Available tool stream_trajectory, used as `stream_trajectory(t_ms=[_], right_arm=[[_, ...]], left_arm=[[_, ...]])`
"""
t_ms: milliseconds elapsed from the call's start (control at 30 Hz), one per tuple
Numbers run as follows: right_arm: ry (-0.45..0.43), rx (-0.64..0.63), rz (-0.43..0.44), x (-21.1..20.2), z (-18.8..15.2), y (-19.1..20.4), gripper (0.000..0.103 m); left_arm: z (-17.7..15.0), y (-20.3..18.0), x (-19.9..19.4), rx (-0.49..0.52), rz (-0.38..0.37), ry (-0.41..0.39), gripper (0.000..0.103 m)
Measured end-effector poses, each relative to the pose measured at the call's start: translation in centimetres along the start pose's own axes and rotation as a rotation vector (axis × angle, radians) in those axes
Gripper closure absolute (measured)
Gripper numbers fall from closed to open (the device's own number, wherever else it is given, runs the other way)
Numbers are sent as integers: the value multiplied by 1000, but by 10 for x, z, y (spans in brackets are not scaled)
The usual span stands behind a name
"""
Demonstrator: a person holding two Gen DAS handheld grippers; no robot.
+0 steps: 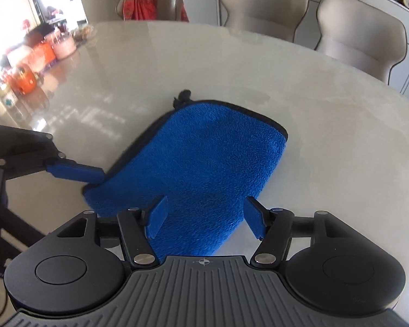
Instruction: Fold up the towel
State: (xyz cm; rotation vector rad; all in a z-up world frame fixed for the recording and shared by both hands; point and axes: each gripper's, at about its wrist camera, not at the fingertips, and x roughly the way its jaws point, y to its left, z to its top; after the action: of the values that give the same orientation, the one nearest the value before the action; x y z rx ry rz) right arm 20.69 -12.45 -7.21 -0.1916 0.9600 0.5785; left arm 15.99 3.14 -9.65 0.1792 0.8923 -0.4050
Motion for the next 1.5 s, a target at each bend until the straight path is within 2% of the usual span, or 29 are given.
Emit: stream_trajectory(t_ms=[100, 267, 333, 400, 467, 600, 667, 767, 967, 1167, 1300, 1500], right_arm=[[-8, 12, -7, -12, -8, 8, 34], [-21, 106, -23, -31, -27, 17, 31], [-35, 164, -38, -41, -35, 20, 26], [-41, 207, -65, -49, -41, 24, 15], [-49, 242, -95, -63, -48, 31, 11], [-68, 240, -170, -82, -57, 45, 2], [-68, 259, -242, -92, -61, 53, 2], [-66, 298, -275, -102, -65, 60, 1], [-131, 317, -339, -128, -76, 79, 1], [-162, 328, -421, -146, -86, 98, 1], [-166, 370, -447, -152, -95, 103, 1], [-158, 394, -468, -155, -106, 111, 1]], left_arm=[[-3, -2, -8, -20, 17, -2, 36], [-8, -9, -27, -70, 67, -7, 35], [-10, -11, -34, -109, 89, 0, 31], [-12, -13, -41, -147, 112, 7, 27], [-14, -15, -48, -186, 134, 14, 27], [-21, -29, -70, -170, 200, 1, 24], [-24, -33, -80, -182, 220, -5, 22], [-29, -36, -95, -217, 224, -22, 21], [-40, -43, -129, -252, 248, -51, 18], [-46, -46, -155, -291, 234, -86, 15], [-49, -48, -168, -286, 251, -102, 12], [-55, -44, -183, -323, 225, -146, 10]])
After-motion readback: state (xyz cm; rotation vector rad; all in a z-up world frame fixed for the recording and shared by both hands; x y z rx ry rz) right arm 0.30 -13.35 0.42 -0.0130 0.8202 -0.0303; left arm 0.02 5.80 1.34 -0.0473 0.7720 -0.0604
